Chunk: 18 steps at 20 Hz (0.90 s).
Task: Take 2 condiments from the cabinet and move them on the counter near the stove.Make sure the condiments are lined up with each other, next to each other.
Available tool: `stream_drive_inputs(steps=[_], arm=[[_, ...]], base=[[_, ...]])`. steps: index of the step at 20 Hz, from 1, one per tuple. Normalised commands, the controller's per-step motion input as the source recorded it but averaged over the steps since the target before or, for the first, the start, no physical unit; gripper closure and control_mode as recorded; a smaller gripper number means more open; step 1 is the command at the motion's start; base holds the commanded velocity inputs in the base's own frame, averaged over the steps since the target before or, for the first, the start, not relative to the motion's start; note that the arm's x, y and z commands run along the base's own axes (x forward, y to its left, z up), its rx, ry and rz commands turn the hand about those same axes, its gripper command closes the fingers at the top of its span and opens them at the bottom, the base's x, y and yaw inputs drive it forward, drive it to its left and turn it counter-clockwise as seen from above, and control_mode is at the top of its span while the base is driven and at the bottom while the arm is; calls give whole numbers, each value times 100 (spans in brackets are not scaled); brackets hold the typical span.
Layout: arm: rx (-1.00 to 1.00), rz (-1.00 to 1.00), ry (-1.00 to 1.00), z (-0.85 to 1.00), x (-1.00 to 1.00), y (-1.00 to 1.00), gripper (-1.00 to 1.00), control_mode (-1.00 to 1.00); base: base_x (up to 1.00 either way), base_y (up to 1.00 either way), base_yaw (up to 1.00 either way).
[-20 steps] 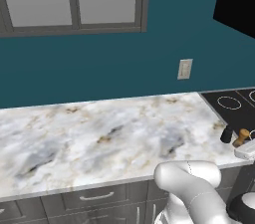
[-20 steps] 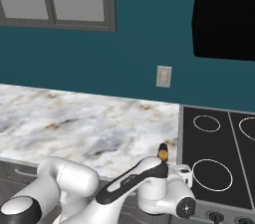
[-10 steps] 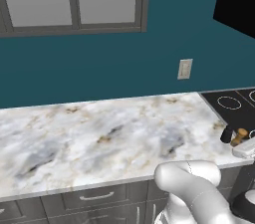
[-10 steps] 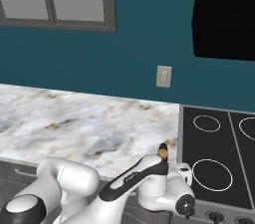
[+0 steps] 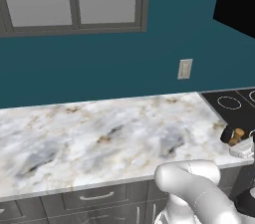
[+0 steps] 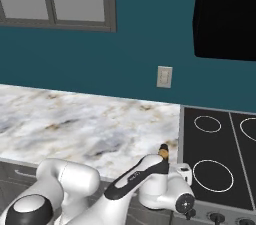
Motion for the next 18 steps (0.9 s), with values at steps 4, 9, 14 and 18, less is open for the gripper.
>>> stream_drive_inputs(steps=[4,9,14,18], arm=[[0,0,0,-11,13,-7,100,-100],[0,0,0,-10,16,-22,100,-100],[0,0,0,-11,12,-16,100,-100],[0,0,0,-18,2,-3,100,-100]], base=[[0,0,0],[0,0,0],[0,0,0],[0,0,0]])
